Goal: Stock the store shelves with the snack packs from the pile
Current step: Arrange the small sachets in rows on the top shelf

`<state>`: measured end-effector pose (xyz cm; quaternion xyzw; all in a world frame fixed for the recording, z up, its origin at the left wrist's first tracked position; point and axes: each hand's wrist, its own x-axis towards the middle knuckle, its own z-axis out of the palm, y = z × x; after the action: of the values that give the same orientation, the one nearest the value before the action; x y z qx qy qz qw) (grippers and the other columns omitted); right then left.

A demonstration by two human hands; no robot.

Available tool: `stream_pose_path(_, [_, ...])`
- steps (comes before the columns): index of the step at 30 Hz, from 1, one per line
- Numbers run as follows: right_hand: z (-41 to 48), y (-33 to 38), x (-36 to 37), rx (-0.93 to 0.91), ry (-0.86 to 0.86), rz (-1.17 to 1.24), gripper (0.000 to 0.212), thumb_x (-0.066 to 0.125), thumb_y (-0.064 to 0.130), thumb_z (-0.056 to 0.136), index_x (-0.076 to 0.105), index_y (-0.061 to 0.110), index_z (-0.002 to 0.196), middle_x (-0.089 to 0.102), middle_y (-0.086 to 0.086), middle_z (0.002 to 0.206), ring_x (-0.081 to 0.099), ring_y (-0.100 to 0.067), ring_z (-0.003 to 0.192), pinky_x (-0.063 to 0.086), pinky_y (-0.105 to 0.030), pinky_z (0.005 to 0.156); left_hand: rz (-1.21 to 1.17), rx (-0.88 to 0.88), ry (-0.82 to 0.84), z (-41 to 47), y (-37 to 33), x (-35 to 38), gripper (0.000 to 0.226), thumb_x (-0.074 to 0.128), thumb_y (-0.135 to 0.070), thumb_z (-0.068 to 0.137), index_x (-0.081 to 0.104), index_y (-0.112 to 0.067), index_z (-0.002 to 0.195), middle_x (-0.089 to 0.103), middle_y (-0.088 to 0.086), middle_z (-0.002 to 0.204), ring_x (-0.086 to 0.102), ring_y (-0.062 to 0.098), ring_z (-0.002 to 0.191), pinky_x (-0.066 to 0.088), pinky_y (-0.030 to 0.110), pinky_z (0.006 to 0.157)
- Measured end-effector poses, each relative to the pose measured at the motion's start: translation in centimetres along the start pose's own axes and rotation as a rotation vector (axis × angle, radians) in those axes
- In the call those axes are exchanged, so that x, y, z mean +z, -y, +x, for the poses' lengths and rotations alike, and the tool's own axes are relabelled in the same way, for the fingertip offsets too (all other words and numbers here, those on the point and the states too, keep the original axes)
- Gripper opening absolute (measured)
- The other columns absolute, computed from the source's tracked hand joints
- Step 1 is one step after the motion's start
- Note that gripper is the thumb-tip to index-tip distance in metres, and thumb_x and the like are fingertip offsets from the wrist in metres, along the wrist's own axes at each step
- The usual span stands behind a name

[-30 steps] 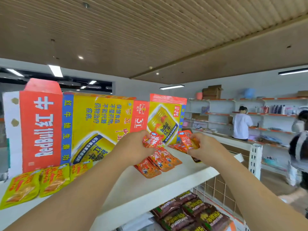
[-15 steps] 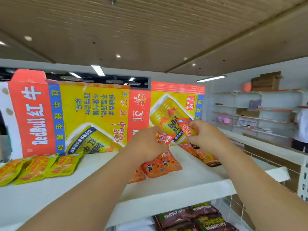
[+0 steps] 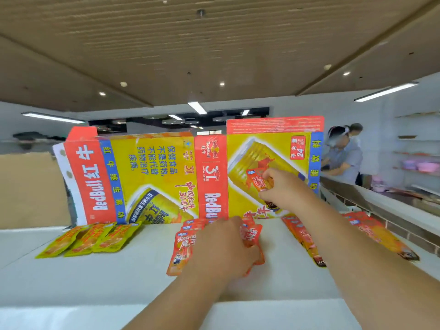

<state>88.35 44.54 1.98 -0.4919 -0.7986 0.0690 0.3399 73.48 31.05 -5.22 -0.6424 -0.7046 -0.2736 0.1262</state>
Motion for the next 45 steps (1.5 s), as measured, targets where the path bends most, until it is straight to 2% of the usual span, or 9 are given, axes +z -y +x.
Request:
stream_pose_path(4, [0.2,-1.1,1.1,0.015,0.031,0.068,0.05,0.071,0.036,0.082,0.054,0.03,0.129,0.061,0.005,0.087,0.063,-0.016,0.075,0.053,-0.037,0.07,0.103,0.004,0.015,-0.1,-0.8,-0.2,0.055,0.053,-0.062,0.072,0.059,-0.031,0.117,0.066,-0.004,0.107,0.064,0.023,0.098,0.053,0.035,0.084])
stream_pose_path(8, [0.0,-2.2,1.2,0.032,0.028,0.107,0.049,0.07,0.039,0.081,0.053,0.031,0.126,0.061,0.005,0.081,0.061,-0.015,0.073,0.047,-0.034,0.064,0.134,-0.033,0.061,0.5,-1.2,-0.2,0.051,0.054,-0.058,0.082,0.054,-0.029,0.124,0.059,0.001,0.111,0.061,0.026,0.104,0.052,0.038,0.088])
stream_pose_path(13, [-0.6,-2.9,0.8,0.037,0.041,0.136,0.046,0.069,0.039,0.084,0.051,0.03,0.126,0.056,0.005,0.08,0.056,-0.013,0.068,0.04,-0.031,0.057,0.198,-0.032,0.082,0.7,-1.7,0.4,0.056,0.05,-0.069,0.088,0.054,-0.03,0.128,0.058,0.002,0.119,0.062,0.026,0.108,0.052,0.038,0.09])
stream_pose_path(18, [-0.9,-2.8,0.9,0.016,0.052,0.144,0.049,0.069,0.041,0.084,0.051,0.032,0.128,0.055,0.012,0.088,0.058,-0.012,0.076,0.046,-0.032,0.064,0.165,0.167,-0.051,0.2,-0.4,-0.6,0.053,0.039,-0.067,0.086,0.062,-0.036,0.123,0.063,-0.01,0.107,0.062,0.019,0.097,0.051,0.036,0.081])
stream_pose_path(23, [-1.0,-2.5,1.3,0.006,0.079,0.154,0.046,0.069,0.039,0.082,0.052,0.033,0.125,0.055,0.011,0.09,0.061,-0.014,0.081,0.054,-0.038,0.074,0.279,0.275,0.098,-0.9,1.5,-0.6,0.062,0.028,-0.065,0.082,0.056,-0.043,0.133,0.059,-0.021,0.132,0.049,0.015,0.121,0.038,0.04,0.098])
stream_pose_path(27, [-1.0,-2.4,1.7,0.002,0.105,0.158,0.044,0.069,0.04,0.082,0.053,0.034,0.123,0.057,0.009,0.096,0.061,-0.015,0.085,0.053,-0.037,0.075,0.304,0.289,0.171,-1.2,1.1,-0.3,0.059,0.029,-0.063,0.087,0.054,-0.04,0.136,0.056,-0.021,0.134,0.044,0.015,0.121,0.034,0.04,0.094])
stream_pose_path(33, [-1.1,-2.2,1.8,-0.003,0.118,0.158,0.05,0.07,0.038,0.083,0.053,0.032,0.13,0.047,0.005,0.11,0.054,-0.019,0.099,0.051,-0.035,0.084,0.317,0.301,0.202,-1.0,0.9,0.2,0.069,0.011,-0.061,0.087,0.051,-0.039,0.139,0.051,-0.019,0.139,0.045,0.015,0.124,0.036,0.041,0.096])
stream_pose_path(41, [-1.2,-2.1,1.8,0.007,0.136,0.16,0.049,0.07,0.04,0.082,0.053,0.032,0.128,0.049,0.005,0.11,0.056,-0.019,0.101,0.052,-0.037,0.087,0.302,0.289,0.191,-1.0,1.2,0.7,0.043,0.035,-0.053,0.101,0.049,-0.04,0.14,0.048,-0.018,0.142,0.044,0.016,0.126,0.034,0.042,0.101])
stream_pose_path(45, [-1.4,-2.0,1.7,0.013,0.136,0.161,0.048,0.07,0.041,0.082,0.053,0.033,0.127,0.051,0.005,0.112,0.058,-0.019,0.101,0.053,-0.037,0.084,0.269,0.213,0.152,-1.1,1.1,0.3,0.055,0.026,-0.06,0.094,0.051,-0.042,0.139,0.053,-0.017,0.138,0.047,0.018,0.125,0.037,0.044,0.102])
